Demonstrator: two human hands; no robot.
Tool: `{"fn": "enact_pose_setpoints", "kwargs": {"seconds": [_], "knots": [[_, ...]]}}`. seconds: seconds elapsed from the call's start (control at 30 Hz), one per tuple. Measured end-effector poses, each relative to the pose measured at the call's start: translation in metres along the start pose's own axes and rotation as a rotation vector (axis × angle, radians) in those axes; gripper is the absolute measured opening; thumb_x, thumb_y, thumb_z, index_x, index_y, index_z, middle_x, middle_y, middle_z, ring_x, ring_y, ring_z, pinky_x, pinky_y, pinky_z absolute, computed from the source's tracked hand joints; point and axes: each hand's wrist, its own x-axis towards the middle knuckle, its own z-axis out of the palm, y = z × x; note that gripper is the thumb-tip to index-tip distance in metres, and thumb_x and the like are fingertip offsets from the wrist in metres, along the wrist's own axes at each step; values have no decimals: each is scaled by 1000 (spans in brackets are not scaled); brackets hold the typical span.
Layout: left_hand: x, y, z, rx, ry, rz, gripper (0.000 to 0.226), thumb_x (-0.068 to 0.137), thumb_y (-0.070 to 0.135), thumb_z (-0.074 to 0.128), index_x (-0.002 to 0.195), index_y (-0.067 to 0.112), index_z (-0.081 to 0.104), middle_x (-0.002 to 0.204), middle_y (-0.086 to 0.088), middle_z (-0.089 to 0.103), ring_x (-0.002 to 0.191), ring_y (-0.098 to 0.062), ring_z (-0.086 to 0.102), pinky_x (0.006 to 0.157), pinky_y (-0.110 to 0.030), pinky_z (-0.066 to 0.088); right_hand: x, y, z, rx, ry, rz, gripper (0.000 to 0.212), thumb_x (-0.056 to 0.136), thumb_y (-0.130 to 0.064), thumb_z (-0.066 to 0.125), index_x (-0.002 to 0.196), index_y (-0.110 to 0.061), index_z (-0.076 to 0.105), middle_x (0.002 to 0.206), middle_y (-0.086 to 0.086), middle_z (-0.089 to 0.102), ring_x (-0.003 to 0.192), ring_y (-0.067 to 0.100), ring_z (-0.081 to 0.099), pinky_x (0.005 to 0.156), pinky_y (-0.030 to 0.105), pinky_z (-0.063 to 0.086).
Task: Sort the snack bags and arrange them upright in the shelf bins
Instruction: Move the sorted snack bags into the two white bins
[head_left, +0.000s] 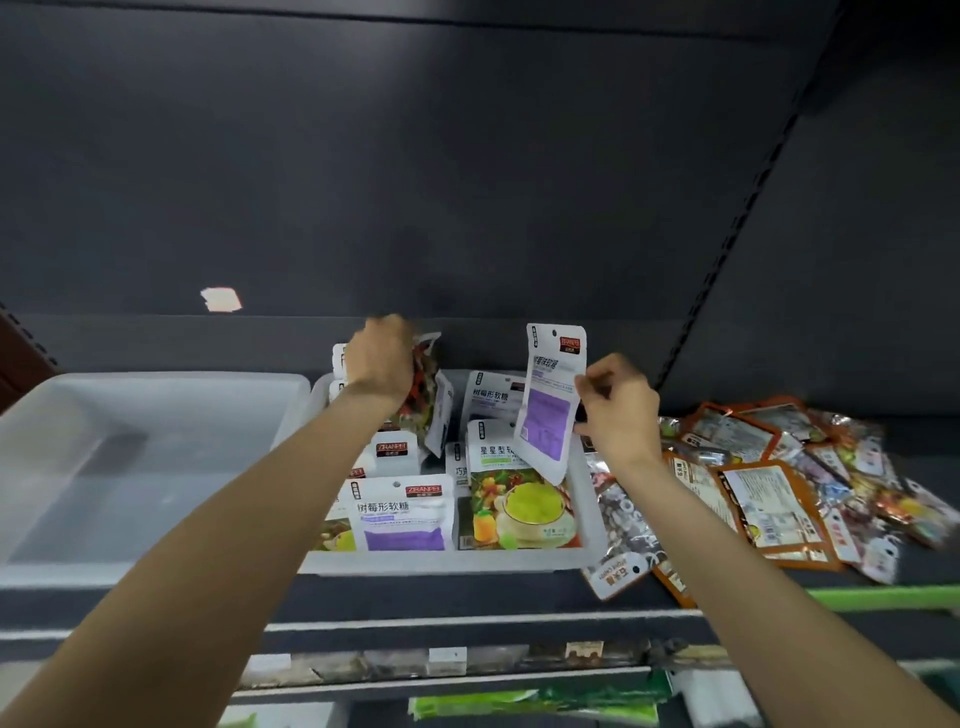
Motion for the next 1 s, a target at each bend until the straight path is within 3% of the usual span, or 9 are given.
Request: {"fn": "enact_pose_setpoints", "kwargs": {"seconds": [0.1, 0.23, 0.33, 0.5, 0.63, 0.73, 0.83, 0.9, 1.0], "knots": [[-10, 1, 18, -33, -149, 84, 22, 93, 2, 47, 99, 3, 68, 99, -19, 68, 92, -37, 65, 73, -38, 50, -6, -8, 12, -15, 18, -36, 11, 92, -6, 56, 83, -8, 50, 82, 7, 62, 80, 25, 62, 76, 45, 54], [-9, -9, 29, -299, -283, -42, 16, 89, 15, 59, 100, 11, 70, 102, -15, 67, 92, -36, 65, 75, -35, 52, -12, -17, 33, -23, -3, -60, 6, 94, -7, 53, 90, -3, 52, 83, 6, 59, 65, 14, 59, 60, 17, 52], [-3, -27, 24, -465, -387, -115, 18, 81, 21, 73, 94, 9, 67, 97, -14, 68, 80, -32, 68, 77, -41, 57, -15, -20, 53, 15, 13, -101, 7, 93, -8, 54, 90, -2, 51, 89, 12, 63, 76, 22, 62, 67, 27, 54], [-9, -49, 21, -606, -507, -197, 22, 82, 7, 68, 103, 2, 64, 86, -14, 66, 60, -24, 62, 69, -35, 58, -29, -33, 90, -64, -103, -199, 12, 94, -6, 51, 88, -9, 41, 86, 5, 57, 76, 20, 61, 54, 15, 43], [-18, -58, 20, -532, -498, -94, 27, 83, 14, 68, 109, 10, 62, 97, -3, 62, 88, -23, 62, 55, -20, 52, -35, -20, 114, -275, -382, -149, 11, 94, -5, 49, 103, -5, 43, 96, 16, 61, 90, 29, 62, 65, 25, 42], [-22, -65, 22, -589, -509, -51, 30, 84, 17, 68, 113, 12, 62, 110, -5, 66, 99, -23, 61, 80, -33, 54, -35, -20, 116, -195, -453, -84, 39, 92, -7, 52, 127, -10, 34, 106, 18, 62, 98, 33, 62, 73, 31, 48], [-26, -68, 21, -677, -513, -47, 37, 85, 21, 68, 120, 14, 60, 118, -7, 65, 104, -21, 60, 91, -35, 50, -28, -26, 117, -126, -480, -70, 58, 95, -22, 54, 144, -19, 23, 126, 13, 57, 112, 31, 57, 86, 29, 44], [-30, -69, 21, -666, -516, -13, 40, 87, 22, 66, 125, 14, 58, 121, -6, 63, 109, -20, 58, 92, -28, 46, -19, -29, 122, -189, -464, -57, 56, 97, -28, 50, 147, -20, 24, 129, 13, 55, 115, 31, 54, 90, 31, 43], [-32, -67, 20, -613, -511, 34, 39, 89, 23, 62, 127, 15, 57, 123, -4, 62, 114, -18, 56, 90, -20, 38, -8, -28, 131, -395, -478, -86, 37, 100, -21, 43, 136, -13, 39, 116, 16, 61, 106, 34, 58, 81, 34, 46]]}}
